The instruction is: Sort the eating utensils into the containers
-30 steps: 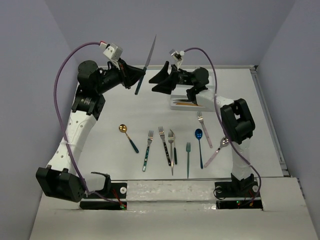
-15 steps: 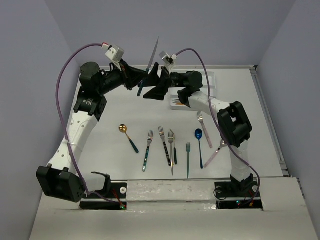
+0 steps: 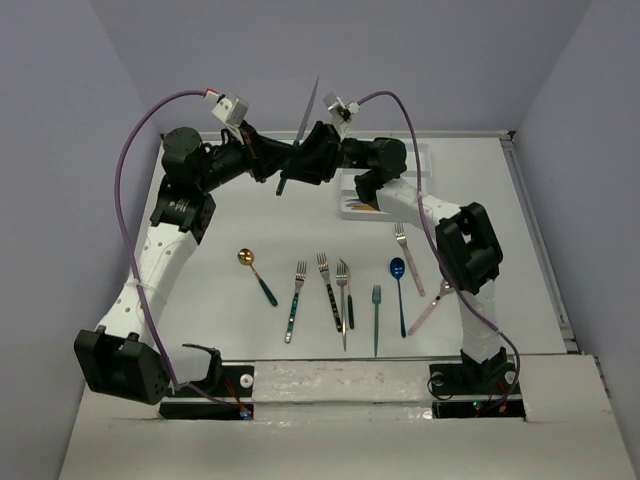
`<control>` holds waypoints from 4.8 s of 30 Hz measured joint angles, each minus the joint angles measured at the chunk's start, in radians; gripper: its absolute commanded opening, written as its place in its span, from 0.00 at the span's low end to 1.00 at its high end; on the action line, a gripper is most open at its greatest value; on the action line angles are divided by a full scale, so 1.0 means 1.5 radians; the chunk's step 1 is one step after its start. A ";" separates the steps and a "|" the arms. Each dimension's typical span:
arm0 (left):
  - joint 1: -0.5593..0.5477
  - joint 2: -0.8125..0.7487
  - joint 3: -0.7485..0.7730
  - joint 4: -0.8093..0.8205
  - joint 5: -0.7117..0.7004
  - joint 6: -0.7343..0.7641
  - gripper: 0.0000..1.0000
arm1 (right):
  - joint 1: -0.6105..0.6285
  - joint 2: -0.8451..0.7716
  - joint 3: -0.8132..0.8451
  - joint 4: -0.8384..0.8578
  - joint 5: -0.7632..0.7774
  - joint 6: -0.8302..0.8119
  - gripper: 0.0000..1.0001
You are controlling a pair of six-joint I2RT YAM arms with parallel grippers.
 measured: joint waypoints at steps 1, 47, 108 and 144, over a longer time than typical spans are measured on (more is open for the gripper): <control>0.000 0.000 0.000 0.003 0.001 -0.002 0.00 | 0.001 0.001 0.007 -0.001 0.002 -0.001 0.19; 0.089 -0.051 -0.250 -0.119 -0.431 0.339 0.99 | -0.072 -0.010 0.021 -1.336 1.037 -1.190 0.00; 0.090 -0.065 -0.265 -0.096 -0.406 0.350 0.99 | -0.116 -0.157 -0.064 -1.193 0.980 -1.091 0.51; 0.092 -0.034 -0.333 -0.052 -0.274 0.353 0.99 | -0.431 -0.479 -0.546 -1.440 0.860 -0.231 0.80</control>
